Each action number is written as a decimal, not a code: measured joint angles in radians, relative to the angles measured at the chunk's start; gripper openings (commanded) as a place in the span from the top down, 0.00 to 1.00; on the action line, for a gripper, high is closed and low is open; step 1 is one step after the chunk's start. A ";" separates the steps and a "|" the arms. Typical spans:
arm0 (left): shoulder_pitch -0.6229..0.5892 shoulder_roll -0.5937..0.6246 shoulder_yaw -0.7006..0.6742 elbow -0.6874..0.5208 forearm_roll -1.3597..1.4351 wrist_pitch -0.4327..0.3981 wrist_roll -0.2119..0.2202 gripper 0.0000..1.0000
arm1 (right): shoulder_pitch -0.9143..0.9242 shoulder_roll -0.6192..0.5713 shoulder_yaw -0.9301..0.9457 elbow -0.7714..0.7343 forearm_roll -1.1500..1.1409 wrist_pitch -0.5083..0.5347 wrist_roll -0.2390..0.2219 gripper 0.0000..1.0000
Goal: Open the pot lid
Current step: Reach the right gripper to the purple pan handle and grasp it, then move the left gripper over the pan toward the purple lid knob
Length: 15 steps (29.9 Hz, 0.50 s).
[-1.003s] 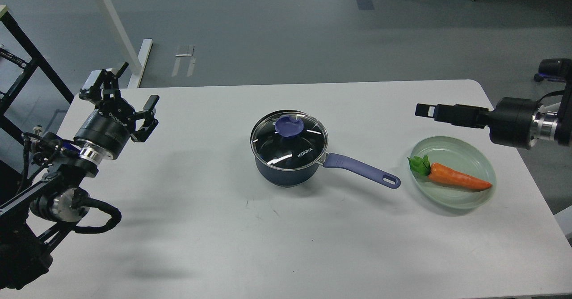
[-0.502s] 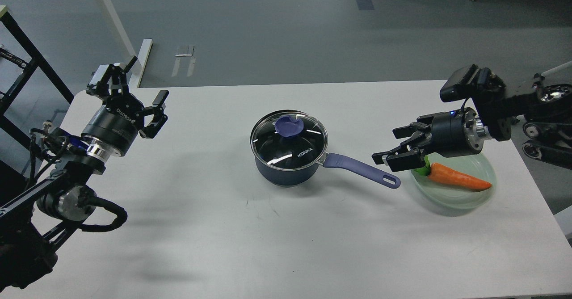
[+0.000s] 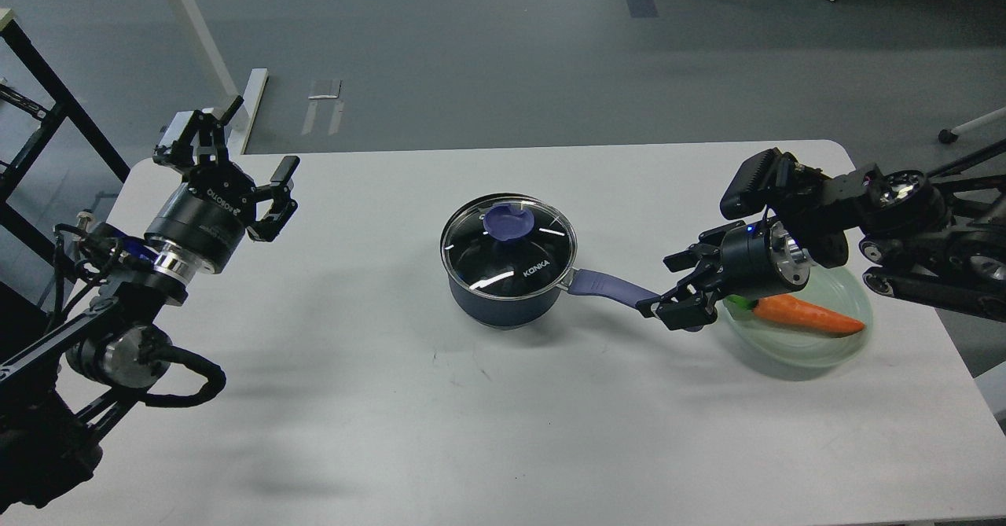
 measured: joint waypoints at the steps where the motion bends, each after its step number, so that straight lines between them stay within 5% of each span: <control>1: 0.000 -0.001 0.000 0.000 0.000 0.000 0.000 0.01 | -0.001 0.006 -0.002 -0.001 0.000 0.000 0.000 0.31; 15: 0.000 -0.003 0.000 -0.001 0.000 -0.001 0.000 0.01 | -0.016 0.035 -0.027 -0.002 0.005 -0.027 0.000 0.55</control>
